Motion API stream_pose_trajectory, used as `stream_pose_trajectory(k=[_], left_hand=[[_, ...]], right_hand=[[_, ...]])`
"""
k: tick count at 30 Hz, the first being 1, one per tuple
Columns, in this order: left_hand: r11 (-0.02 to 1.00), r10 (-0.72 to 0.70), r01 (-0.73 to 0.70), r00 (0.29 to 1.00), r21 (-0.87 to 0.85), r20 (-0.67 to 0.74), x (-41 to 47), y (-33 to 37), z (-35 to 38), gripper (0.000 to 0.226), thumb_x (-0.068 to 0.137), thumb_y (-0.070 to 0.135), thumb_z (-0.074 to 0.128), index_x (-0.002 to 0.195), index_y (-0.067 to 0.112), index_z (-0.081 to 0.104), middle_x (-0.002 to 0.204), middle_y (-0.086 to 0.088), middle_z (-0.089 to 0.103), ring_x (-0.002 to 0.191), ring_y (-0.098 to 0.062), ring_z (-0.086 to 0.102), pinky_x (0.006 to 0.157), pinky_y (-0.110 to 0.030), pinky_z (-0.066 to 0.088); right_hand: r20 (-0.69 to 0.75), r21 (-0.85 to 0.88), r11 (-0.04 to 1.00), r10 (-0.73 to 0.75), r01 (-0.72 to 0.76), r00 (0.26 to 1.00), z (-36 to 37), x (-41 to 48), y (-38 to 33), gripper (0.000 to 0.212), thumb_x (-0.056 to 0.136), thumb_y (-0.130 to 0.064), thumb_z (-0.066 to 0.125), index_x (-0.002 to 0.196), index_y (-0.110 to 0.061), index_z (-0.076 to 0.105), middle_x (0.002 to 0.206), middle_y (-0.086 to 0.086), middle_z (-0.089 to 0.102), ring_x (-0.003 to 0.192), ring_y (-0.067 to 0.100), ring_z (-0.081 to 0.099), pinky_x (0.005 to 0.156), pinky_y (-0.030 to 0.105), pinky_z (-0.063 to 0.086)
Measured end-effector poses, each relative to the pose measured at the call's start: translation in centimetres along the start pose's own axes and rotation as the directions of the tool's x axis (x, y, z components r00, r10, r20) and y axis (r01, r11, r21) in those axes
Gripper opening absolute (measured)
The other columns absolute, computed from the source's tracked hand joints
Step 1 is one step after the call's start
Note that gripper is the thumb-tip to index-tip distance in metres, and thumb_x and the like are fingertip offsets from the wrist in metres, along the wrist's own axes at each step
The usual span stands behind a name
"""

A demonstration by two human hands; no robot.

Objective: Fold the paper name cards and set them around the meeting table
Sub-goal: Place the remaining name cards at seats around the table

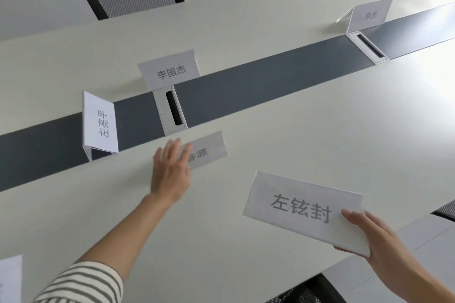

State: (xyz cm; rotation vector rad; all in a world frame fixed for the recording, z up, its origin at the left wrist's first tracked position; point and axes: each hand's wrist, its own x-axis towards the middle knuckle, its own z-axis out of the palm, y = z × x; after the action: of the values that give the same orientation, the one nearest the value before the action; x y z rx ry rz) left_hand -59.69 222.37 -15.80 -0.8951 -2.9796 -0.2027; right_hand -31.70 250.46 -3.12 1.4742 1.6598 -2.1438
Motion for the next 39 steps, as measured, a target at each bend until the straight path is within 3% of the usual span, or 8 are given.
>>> stream_pose_trajectory(k=[5, 10, 18, 24, 26, 30, 35, 39], left_hand=[[0.99, -0.09, 0.059, 0.964, 0.13, 0.25, 0.3, 3.0, 1.7, 0.077, 0.094, 0.036, 0.038, 0.152, 0.027, -0.011, 0.161, -0.012, -0.018, 0.147, -0.034, -0.018, 0.114, -0.063, -0.005], [0.986, -0.121, 0.086, 0.957, 0.143, 0.264, 3.1, 2.5, 1.6, 0.075, 0.095, 0.038, 0.036, 0.152, 0.023, -0.012, 0.16, -0.012, -0.021, 0.146, -0.034, -0.021, 0.114, -0.064, -0.001], [0.986, -0.095, 0.062, 0.971, 0.154, 0.22, 4.2, 1.0, 2.2, 0.074, 0.093, 0.034, 0.041, 0.154, 0.02, 0.0, 0.162, -0.011, -0.016, 0.148, -0.032, -0.017, 0.115, -0.063, -0.002], [0.978, -0.104, 0.056, 0.966, 0.199, 0.235, 4.3, 1.3, 2.3, 0.074, 0.091, 0.03, 0.041, 0.154, 0.021, 0.002, 0.161, -0.012, -0.018, 0.147, -0.034, -0.018, 0.114, -0.063, -0.004], [0.977, -0.106, 0.054, 0.962, 0.206, 0.251, 4.5, 1.3, 1.8, 0.072, 0.09, 0.027, 0.042, 0.154, 0.021, 0.008, 0.162, -0.013, -0.014, 0.148, -0.034, -0.014, 0.116, -0.061, -0.001], [0.99, -0.073, 0.056, 0.988, 0.127, 0.133, 4.6, 2.6, 0.3, 0.059, 0.084, 0.013, 0.05, 0.142, 0.01, 0.039, 0.159, -0.022, 0.017, 0.146, -0.04, 0.012, 0.115, -0.056, 0.015], [0.96, 0.004, 0.007, 0.999, -0.28, 0.039, 3.1, 9.9, -3.6, 0.041, 0.083, 0.016, 0.048, 0.12, 0.003, 0.06, 0.122, -0.019, 0.061, 0.112, -0.038, 0.056, 0.094, -0.046, 0.044], [0.815, 0.057, -0.023, 0.998, -0.579, 0.04, -0.7, 18.1, -7.7, 0.03, 0.088, 0.015, 0.056, 0.116, 0.01, 0.064, 0.088, -0.001, 0.07, 0.085, -0.017, 0.067, 0.083, -0.032, 0.054]], right_hand=[[-0.01, 0.024, 1.0, 0.004, -0.003, 1.0, -0.1, -0.4, 0.3, 0.021, 0.09, -0.017, 0.055, 0.103, -0.008, 0.069, 0.09, 0.005, 0.077, 0.07, 0.012, 0.071, 0.087, 0.051, 0.049], [-0.021, 0.026, 1.0, 0.004, -0.004, 1.0, -0.2, -0.9, 0.4, 0.023, 0.082, -0.021, 0.057, 0.098, -0.011, 0.07, 0.086, 0.003, 0.078, 0.07, 0.012, 0.071, 0.067, 0.037, 0.059], [-0.011, 0.05, 0.999, -0.004, 0.005, 1.0, -1.0, -1.3, 0.8, 0.047, 0.058, -0.042, 0.075, 0.093, -0.012, 0.075, 0.091, 0.005, 0.078, 0.072, 0.01, 0.073, 0.066, 0.033, 0.061], [-0.031, 0.098, 0.995, 0.01, -0.007, 0.999, -1.3, -1.6, 1.0, 0.024, 0.072, -0.018, 0.064, 0.092, -0.011, 0.074, 0.089, 0.003, 0.078, 0.07, 0.01, 0.073, 0.073, 0.04, 0.06], [-0.042, 0.102, 0.995, 0.007, -0.003, 0.999, -1.6, -2.0, 1.0, 0.026, 0.071, -0.026, 0.069, 0.091, -0.011, 0.074, 0.093, 0.007, 0.077, 0.07, 0.01, 0.072, 0.074, 0.041, 0.06], [-0.057, 0.074, 0.997, -0.024, 0.028, 0.998, -2.9, -2.8, 1.0, 0.084, 0.028, -0.06, 0.086, 0.097, -0.014, 0.072, 0.09, 0.002, 0.078, 0.075, 0.011, 0.072, 0.077, 0.046, 0.056], [-0.068, 0.171, 0.982, -0.068, 0.078, 0.995, -6.1, -4.1, 1.4, 0.024, 0.08, -0.024, 0.062, 0.1, -0.015, 0.07, 0.093, 0.004, 0.077, 0.077, 0.013, 0.071, 0.085, 0.048, 0.052], [-0.065, 0.214, 0.968, -0.119, 0.13, 0.991, -10.5, -6.8, 2.3, 0.032, 0.069, -0.029, 0.069, 0.097, -0.015, 0.073, 0.099, 0.006, 0.077, 0.08, 0.014, 0.072, 0.083, 0.043, 0.05]])
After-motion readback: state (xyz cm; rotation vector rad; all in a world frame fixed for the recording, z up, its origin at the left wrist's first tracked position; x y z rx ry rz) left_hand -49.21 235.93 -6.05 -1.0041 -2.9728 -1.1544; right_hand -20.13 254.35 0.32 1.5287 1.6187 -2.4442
